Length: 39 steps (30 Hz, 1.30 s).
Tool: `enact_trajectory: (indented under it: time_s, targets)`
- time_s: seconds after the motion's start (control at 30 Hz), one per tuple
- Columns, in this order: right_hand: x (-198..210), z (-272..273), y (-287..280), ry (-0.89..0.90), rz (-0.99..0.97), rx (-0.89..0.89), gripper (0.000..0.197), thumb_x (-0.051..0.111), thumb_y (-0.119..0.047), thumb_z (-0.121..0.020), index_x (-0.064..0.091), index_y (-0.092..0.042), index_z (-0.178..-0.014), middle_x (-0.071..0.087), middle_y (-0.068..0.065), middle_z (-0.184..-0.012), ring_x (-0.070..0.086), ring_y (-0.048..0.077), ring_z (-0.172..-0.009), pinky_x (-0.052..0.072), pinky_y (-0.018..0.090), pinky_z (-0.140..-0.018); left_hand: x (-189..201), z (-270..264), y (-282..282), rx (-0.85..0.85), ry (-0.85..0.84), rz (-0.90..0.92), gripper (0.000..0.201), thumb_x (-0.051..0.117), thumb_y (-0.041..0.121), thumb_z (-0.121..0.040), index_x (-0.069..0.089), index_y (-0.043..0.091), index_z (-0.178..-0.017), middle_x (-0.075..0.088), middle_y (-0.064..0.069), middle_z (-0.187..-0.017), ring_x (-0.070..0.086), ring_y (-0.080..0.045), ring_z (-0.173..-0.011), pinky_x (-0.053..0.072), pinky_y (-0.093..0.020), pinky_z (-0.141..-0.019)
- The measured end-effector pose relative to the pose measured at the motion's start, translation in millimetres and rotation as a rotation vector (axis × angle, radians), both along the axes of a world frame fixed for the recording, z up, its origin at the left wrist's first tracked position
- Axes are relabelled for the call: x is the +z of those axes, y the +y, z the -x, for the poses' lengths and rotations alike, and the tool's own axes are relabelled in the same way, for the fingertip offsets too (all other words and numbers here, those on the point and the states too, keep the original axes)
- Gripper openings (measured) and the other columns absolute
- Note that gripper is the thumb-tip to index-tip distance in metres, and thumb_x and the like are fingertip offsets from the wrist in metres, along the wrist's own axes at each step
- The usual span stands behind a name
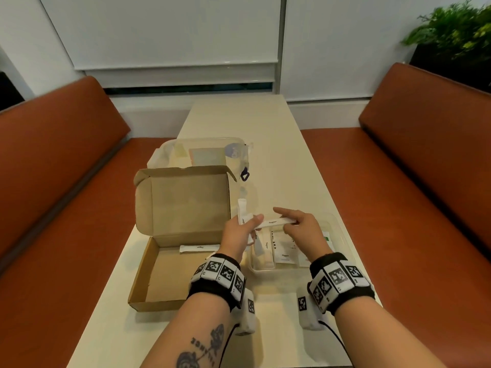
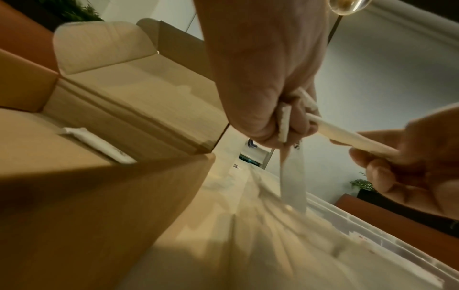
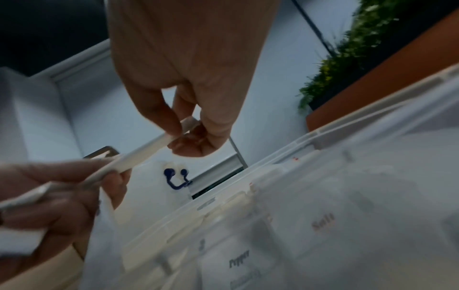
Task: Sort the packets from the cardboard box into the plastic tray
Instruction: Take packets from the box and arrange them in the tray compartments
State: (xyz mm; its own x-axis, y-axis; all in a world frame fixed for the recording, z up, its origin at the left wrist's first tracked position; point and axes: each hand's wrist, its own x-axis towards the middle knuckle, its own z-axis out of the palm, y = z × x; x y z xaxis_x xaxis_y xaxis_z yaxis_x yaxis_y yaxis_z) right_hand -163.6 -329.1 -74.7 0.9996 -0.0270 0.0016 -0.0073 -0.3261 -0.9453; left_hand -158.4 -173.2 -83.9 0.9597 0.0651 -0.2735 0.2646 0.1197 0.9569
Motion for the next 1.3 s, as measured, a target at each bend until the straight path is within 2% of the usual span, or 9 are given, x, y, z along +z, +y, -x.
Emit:
enact_trajectory:
  time_s: [0.07, 0.13, 0.3, 0.5, 0.7, 0.9, 1.03, 1.2, 1.3]
  targets:
    - [0.8, 1.6, -3.3, 0.054, -0.206, -0.037, 0.04, 0.044, 0.006, -0.084, 0.072, -0.016, -0.102, 0.063, 0.004, -0.087, 0.057, 0.01, -0.068, 0.05, 0.015, -0.068, -0.1, -2.0, -0.3, 0.006, -0.023, -0.011, 0.009, 0.071, 0.019, -0.084, 0.064, 0.014, -0.082, 0.06, 0.003, -0.068, 0.056, -0.015, -0.066, 0.047, -0.028, -0.069]
    - [0.7, 2.3, -5.4, 0.049, -0.231, -0.063, 0.026, 0.052, 0.001, -0.087, 0.073, -0.015, -0.093, 0.063, 0.007, -0.079, 0.058, 0.013, -0.066, 0.053, 0.023, -0.07, 0.5, -2.7, -1.4, 0.011, -0.037, -0.015, 0.009, 0.071, 0.018, -0.083, 0.064, 0.013, -0.083, 0.061, 0.002, -0.071, 0.058, -0.017, -0.07, 0.048, -0.031, -0.073]
    - [0.5, -0.1, -6.3, 0.016, -0.29, -0.15, 0.007, 0.067, -0.002, -0.082, 0.07, -0.009, -0.082, 0.063, 0.013, -0.077, 0.064, 0.011, -0.06, 0.053, 0.016, -0.061, 3.7, -4.3, -6.0, 0.063, -0.056, -0.007, 0.011, 0.072, 0.021, -0.083, 0.063, 0.014, -0.082, 0.064, 0.001, -0.075, 0.06, -0.015, -0.073, 0.047, -0.026, -0.066]
    - [2.2, 1.4, -3.1, 0.11, -0.386, -0.102, 0.018, 0.073, -0.003, -0.078, 0.057, -0.003, -0.071, 0.065, 0.016, -0.072, 0.069, 0.025, -0.065, 0.058, 0.029, -0.064, 9.0, -6.5, -4.5, -0.007, -0.054, -0.035, 0.01, 0.072, 0.017, -0.083, 0.063, 0.011, -0.082, 0.063, -0.004, -0.077, 0.061, -0.023, -0.077, 0.051, -0.034, -0.076]
    - [-5.8, 0.2, 4.5, 0.181, -0.168, -0.053, 0.012, 0.075, -0.005, -0.075, 0.065, -0.009, -0.08, 0.066, 0.006, -0.065, 0.059, 0.014, -0.058, 0.049, 0.021, -0.058, 2.6, -13.3, -0.5, 0.054, -0.039, -0.169, 0.025, 0.064, 0.021, -0.089, 0.059, 0.012, -0.067, 0.057, 0.002, -0.064, 0.051, -0.014, -0.058, 0.042, -0.026, -0.059]
    - [-19.8, 2.8, 21.6, 0.232, 0.125, -0.096, 0.011, 0.07, 0.002, -0.072, 0.063, -0.006, -0.074, 0.062, 0.007, -0.057, 0.056, 0.015, -0.046, 0.053, 0.026, -0.054, -0.5, -16.2, 1.6, 0.067, -0.082, -0.324, 0.03, 0.058, 0.023, -0.092, 0.059, 0.016, -0.063, 0.058, 0.004, -0.062, 0.05, -0.012, -0.055, 0.039, -0.024, -0.053]
    - [-28.0, 2.9, 41.5, 0.174, 0.353, -0.052, 0.011, 0.061, 0.003, -0.074, 0.061, -0.008, -0.073, 0.065, 0.01, -0.069, 0.062, 0.022, -0.066, 0.053, 0.029, -0.067, 1.8, -14.4, 2.4, 0.067, -0.1, -0.298, 0.029, 0.057, 0.023, -0.092, 0.059, 0.017, -0.063, 0.058, 0.005, -0.061, 0.049, -0.01, -0.053, 0.039, -0.023, -0.053]
    - [-33.7, -1.3, 48.9, 0.138, 0.556, 0.004, 0.014, 0.057, 0.001, -0.08, 0.055, -0.011, -0.073, 0.058, 0.004, -0.076, 0.056, 0.019, -0.076, 0.038, 0.023, -0.064, 3.1, -12.6, 5.9, 0.066, -0.106, -0.225, 0.023, 0.057, 0.018, -0.093, 0.061, 0.019, -0.07, 0.061, 0.002, -0.066, 0.049, -0.012, -0.056, 0.04, -0.026, -0.058]
    - [-32.9, -2.7, 45.3, 0.088, 0.705, 0.044, 0.012, 0.062, -0.011, -0.082, 0.066, -0.014, -0.093, 0.06, 0.007, -0.097, 0.056, 0.022, -0.096, 0.042, 0.027, -0.076, 3.0, -11.5, 7.1, 0.051, -0.109, -0.204, 0.022, 0.058, 0.017, -0.092, 0.061, 0.019, -0.071, 0.061, 0.001, -0.066, 0.05, -0.015, -0.058, 0.04, -0.027, -0.06]
